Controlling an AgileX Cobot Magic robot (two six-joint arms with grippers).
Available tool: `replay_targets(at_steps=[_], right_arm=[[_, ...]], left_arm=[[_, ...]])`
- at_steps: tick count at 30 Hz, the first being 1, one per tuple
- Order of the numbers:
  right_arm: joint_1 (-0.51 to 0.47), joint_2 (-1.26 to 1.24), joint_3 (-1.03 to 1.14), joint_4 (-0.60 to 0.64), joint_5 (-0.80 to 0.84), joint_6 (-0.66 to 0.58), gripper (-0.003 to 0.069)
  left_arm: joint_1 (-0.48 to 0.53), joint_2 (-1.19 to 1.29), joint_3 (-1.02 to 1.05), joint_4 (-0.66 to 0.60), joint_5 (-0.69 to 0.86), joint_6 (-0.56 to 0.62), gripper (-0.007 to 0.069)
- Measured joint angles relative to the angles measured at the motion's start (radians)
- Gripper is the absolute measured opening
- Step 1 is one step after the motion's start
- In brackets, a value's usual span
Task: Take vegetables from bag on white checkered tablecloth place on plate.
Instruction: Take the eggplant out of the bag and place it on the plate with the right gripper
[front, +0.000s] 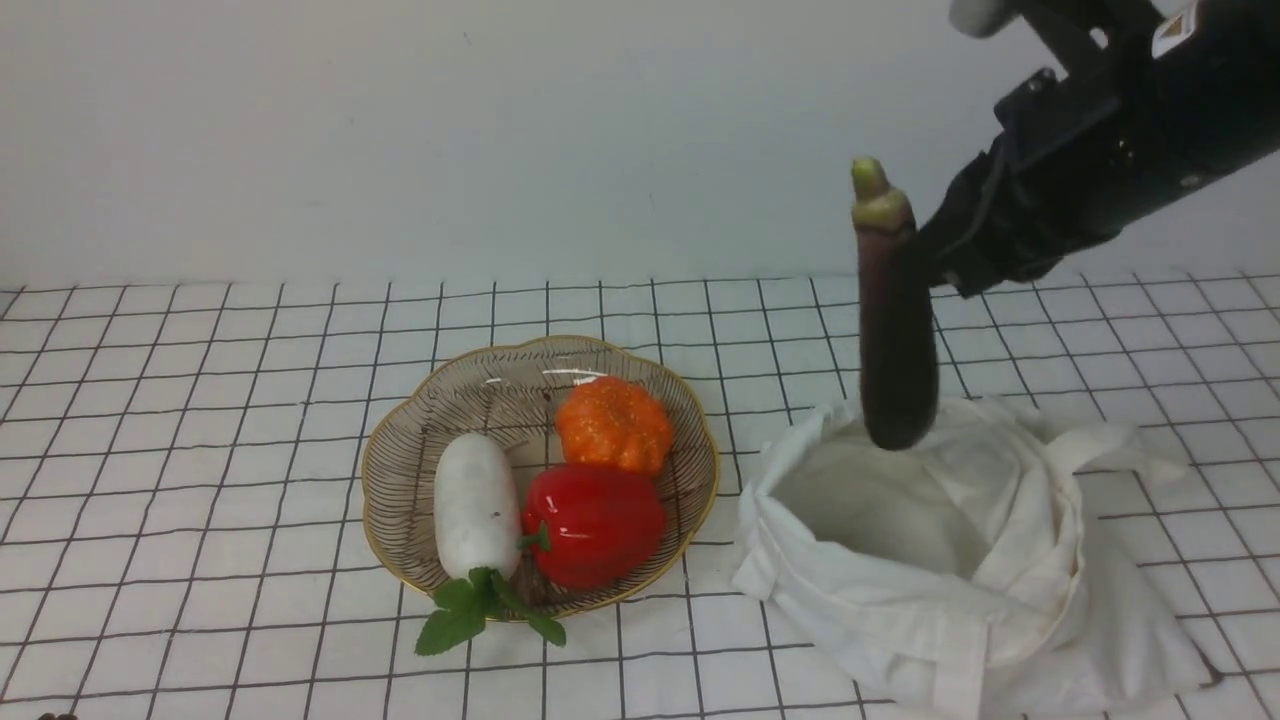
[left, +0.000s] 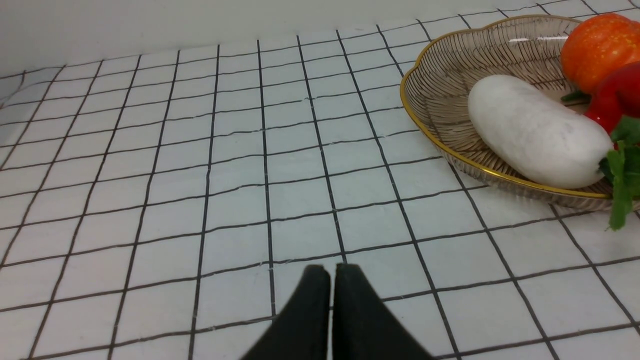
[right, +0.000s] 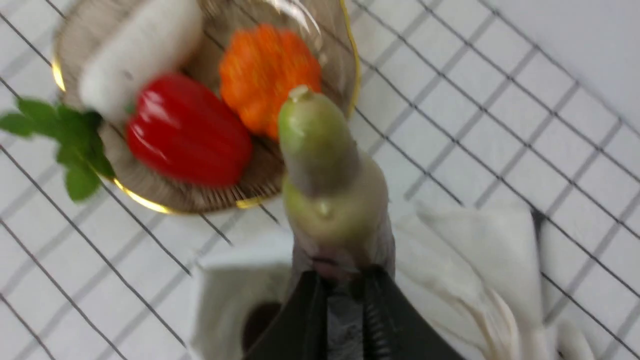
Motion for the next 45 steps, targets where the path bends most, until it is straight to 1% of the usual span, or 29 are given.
replay_targets(at_steps=[3, 6, 8, 11, 14, 20, 23, 24, 27, 30, 35, 36, 38, 39, 41, 45], right_arm=[[0.004, 0.016, -0.038, 0.134, -0.008, -0.054, 0.0073], [0.035, 0.046, -0.088, 0.262, -0.026, -0.098, 0.0072], [0.066, 0.075, -0.12, 0.317, -0.033, -0.12, 0.0072], [0.139, 0.152, -0.178, 0.375, -0.058, -0.133, 0.0072], [0.193, 0.253, -0.222, 0.391, -0.074, -0.129, 0.0071], [0.26, 0.432, -0.274, 0.397, -0.143, -0.088, 0.0071], [0.267, 0.485, -0.288, 0.402, -0.186, -0.044, 0.0071], [0.268, 0.516, -0.295, 0.403, -0.219, 0.001, 0.0071], [0.268, 0.554, -0.302, 0.402, -0.26, 0.06, 0.007], [0.268, 0.576, -0.302, 0.383, -0.277, 0.085, 0.0069], [0.268, 0.591, -0.304, 0.382, -0.29, 0.09, 0.0078], [0.268, 0.593, -0.304, 0.381, -0.291, 0.092, 0.0087], [0.268, 0.606, -0.304, 0.361, -0.29, 0.091, 0.0129], [0.268, 0.606, -0.304, 0.359, -0.29, 0.091, 0.0134], [0.268, 0.615, -0.304, 0.337, -0.289, 0.093, 0.0205], [0.268, 0.615, -0.304, 0.327, -0.296, 0.093, 0.0311]], left_arm=[[0.0, 0.0, 0.0, 0.0, 0.0, 0.0, -0.0008], [0.0, 0.0, 0.0, 0.0, 0.0, 0.0, -0.0008], [0.0, 0.0, 0.0, 0.0, 0.0, 0.0, -0.0008], [0.0, 0.0, 0.0, 0.0, 0.0, 0.0, -0.0008], [0.0, 0.0, 0.0, 0.0, 0.0, 0.0, -0.0008], [0.0, 0.0, 0.0, 0.0, 0.0, 0.0, -0.0008], [0.0, 0.0, 0.0, 0.0, 0.0, 0.0, -0.0008], [0.0, 0.0, 0.0, 0.0, 0.0, 0.0, -0.0008], [0.0, 0.0, 0.0, 0.0, 0.0, 0.0, -0.0008], [0.0, 0.0, 0.0, 0.0, 0.0, 0.0, -0.0008], [0.0, 0.0, 0.0, 0.0, 0.0, 0.0, -0.0008], [0.0, 0.0, 0.0, 0.0, 0.0, 0.0, -0.0008], [0.0, 0.0, 0.0, 0.0, 0.0, 0.0, -0.0008], [0.0, 0.0, 0.0, 0.0, 0.0, 0.0, -0.0008], [0.0, 0.0, 0.0, 0.0, 0.0, 0.0, -0.0008], [0.0, 0.0, 0.0, 0.0, 0.0, 0.0, -0.0008]])
